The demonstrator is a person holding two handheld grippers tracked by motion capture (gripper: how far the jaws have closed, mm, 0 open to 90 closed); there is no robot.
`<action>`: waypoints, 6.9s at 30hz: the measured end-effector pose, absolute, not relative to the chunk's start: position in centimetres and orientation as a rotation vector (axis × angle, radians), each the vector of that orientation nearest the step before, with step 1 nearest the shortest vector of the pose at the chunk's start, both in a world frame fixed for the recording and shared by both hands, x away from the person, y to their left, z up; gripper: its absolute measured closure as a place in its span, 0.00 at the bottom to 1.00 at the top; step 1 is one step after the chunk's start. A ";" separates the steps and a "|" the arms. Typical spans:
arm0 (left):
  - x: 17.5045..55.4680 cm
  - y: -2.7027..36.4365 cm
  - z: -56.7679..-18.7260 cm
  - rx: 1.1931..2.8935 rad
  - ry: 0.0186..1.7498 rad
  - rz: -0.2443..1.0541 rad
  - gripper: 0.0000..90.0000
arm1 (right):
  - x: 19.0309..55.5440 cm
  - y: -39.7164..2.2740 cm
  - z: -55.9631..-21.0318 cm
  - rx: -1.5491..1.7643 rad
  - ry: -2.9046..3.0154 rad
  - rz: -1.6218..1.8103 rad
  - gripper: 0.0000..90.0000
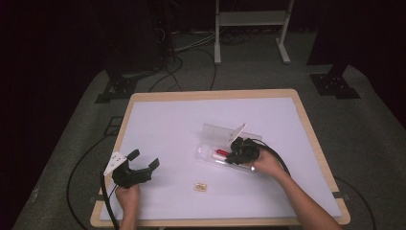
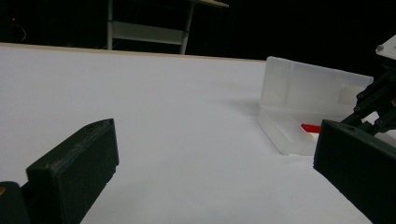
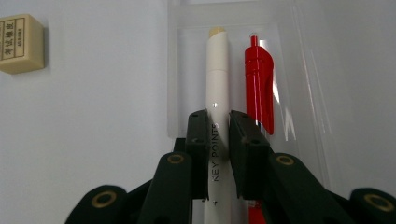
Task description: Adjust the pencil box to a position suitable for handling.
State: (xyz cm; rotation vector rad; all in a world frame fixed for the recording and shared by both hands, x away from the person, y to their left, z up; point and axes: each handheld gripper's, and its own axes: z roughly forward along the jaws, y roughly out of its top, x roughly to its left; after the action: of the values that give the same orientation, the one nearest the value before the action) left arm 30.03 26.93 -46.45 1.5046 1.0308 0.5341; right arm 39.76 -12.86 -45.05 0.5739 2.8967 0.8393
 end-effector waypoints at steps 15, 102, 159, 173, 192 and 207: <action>30.0 26.9 -46.5 1.505 1.031 0.533 0.00 | 39.6 -13.4 -44.5 0.592 2.865 0.900 0.82; 30.1 26.9 -46.4 1.506 1.033 0.532 0.00 | 33.7 -7.7 -43.6 0.354 2.974 1.112 0.55; 30.1 26.9 -46.4 1.507 1.032 0.531 0.00 | 32.8 -4.3 -45.8 0.247 3.032 1.028 0.75; 30.1 27.0 -46.4 1.507 1.032 0.532 0.00 | 33.5 -4.4 -44.0 0.235 2.994 1.018 0.75; 30.1 26.9 -46.4 1.505 1.030 0.532 0.00 | 34.7 -4.4 -42.6 0.252 2.955 1.026 0.75; 30.0 26.9 -46.5 1.502 1.031 0.531 0.00 | 36.1 -4.7 -41.5 0.285 2.921 1.026 0.75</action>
State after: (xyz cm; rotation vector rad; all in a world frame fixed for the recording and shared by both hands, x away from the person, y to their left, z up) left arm 30.04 26.93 -46.45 1.5021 1.0307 0.5313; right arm 36.09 -4.71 -41.48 0.2849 2.9212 1.0265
